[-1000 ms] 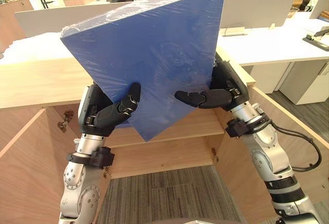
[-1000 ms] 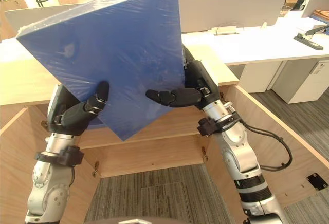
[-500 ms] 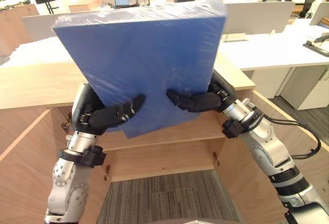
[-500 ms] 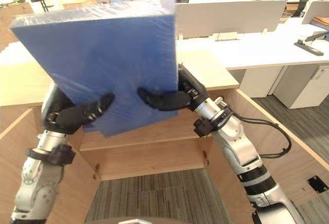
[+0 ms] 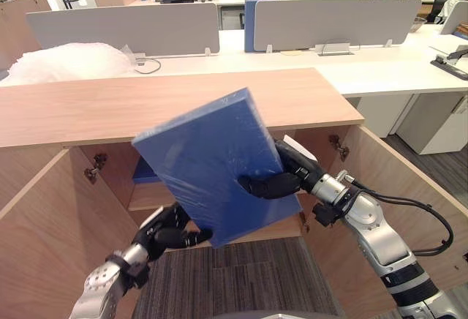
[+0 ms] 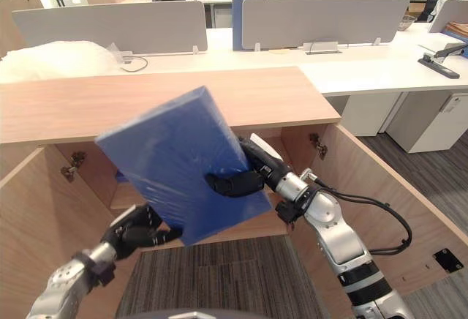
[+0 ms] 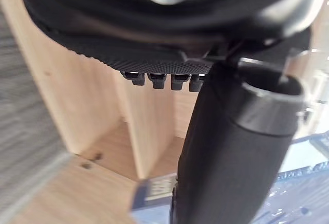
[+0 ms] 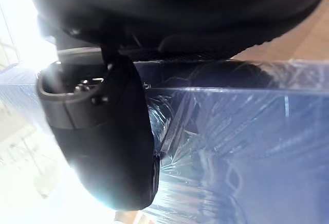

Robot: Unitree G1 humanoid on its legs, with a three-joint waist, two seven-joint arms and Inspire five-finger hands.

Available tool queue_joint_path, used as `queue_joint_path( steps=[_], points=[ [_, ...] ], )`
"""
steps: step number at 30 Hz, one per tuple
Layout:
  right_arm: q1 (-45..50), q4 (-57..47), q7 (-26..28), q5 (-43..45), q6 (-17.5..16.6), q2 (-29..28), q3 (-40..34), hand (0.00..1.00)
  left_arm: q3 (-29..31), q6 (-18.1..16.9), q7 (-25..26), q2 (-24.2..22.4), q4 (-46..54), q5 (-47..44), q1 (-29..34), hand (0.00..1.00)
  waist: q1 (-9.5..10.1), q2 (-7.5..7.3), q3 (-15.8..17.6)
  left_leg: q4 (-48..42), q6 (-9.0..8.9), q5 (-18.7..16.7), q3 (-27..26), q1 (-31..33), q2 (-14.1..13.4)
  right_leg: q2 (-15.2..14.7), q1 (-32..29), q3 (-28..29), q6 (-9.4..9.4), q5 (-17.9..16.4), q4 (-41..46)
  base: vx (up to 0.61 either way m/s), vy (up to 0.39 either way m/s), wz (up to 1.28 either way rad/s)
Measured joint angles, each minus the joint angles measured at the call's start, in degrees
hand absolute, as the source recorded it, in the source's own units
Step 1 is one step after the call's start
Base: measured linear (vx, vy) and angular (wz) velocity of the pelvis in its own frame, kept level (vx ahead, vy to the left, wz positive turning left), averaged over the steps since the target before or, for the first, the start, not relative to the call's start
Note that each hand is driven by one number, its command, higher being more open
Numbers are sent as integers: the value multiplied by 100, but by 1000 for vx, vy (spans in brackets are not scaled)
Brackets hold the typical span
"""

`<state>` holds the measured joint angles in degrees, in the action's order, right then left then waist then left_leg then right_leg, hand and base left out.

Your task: Walk over to the cabinet, pick up the folder, carry it to the office cabinet, place the folder inside the office cabinet, then close the office cabinet door

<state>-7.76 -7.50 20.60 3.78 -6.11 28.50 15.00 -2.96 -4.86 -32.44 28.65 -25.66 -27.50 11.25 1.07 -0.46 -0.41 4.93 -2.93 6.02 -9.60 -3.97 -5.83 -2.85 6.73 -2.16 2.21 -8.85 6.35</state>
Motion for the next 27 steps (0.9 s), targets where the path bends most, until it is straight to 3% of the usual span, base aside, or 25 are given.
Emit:
queue_joint_path(
  steps=[6, 9, 13, 14, 18, 20, 22, 27],
  points=[
    [27, 1086, -357, -1253, -265, 33, 530, 0, -523, -18, 58, -6, -1654, 1295, 66, 100, -23, -56, 48, 0, -1, -1, 1, 7, 2, 2, -16, 1, -3, 0, -3, -5, 1, 0],
    [74, 1900, -531, -2259, -382, 150, 1171, 0, -422, -75, 314, -154, -2691, 2289, 28, 100, -39, -58, 59, 0, -2, -2, -13, 9, 2, 1, -39, 22, -2, 0, 3, -36, 9, -3],
    [266, 3312, -537, -3083, -388, 15, 1496, 0, 1027, -245, 1014, -902, -3661, 3352, -216, 100, 62, 6, 154, 0, 3, 2, 1, 2, 30, -27, -35, 20, 12, 7, 5, -47, 16, 0],
    [269, 3675, -537, -3063, -341, -75, 1478, 0, 1464, -185, 1370, -1098, -3860, 3681, -244, 100, 39, 45, 188, 0, 9, 6, 3, -1, 35, -32, -35, 20, 17, 9, 4, -31, 13, -1],
    [364, 4486, -757, -2976, -89, -558, 859, 0, 2281, 81, 2196, -1405, -3997, 4287, -243, 100, -12, 91, 227, 0, 11, 7, 69, -54, 37, -25, 46, -16, 17, 10, -38, -18, 2, 3],
    [365, 4881, -1018, -2256, 87, -891, 270, 0, 2563, 188, 2481, -1515, -3998, 4301, -200, 100, 2, 99, 233, 0, 10, 6, 100, -60, 37, -23, 79, -48, 18, 10, -68, -7, -4, 8],
    [366, 5349, -1376, -868, 245, -1452, -579, 0, 2721, 286, 2624, -1622, -3996, 4275, -73, 100, -4, 129, 259, 0, 0, -1, 134, -89, 42, -25, 147, -78, 18, 10, -114, -4, -3, 7],
    [366, 5949, -1809, 1822, 377, -2046, -651, 0, 2843, 416, 2767, -1914, -3988, 4069, -6, 100, 45, 142, 341, 0, -5, -3, 254, -89, 62, -36, 229, -194, 18, 9, -168, -6, -5, 12]
  ],
)
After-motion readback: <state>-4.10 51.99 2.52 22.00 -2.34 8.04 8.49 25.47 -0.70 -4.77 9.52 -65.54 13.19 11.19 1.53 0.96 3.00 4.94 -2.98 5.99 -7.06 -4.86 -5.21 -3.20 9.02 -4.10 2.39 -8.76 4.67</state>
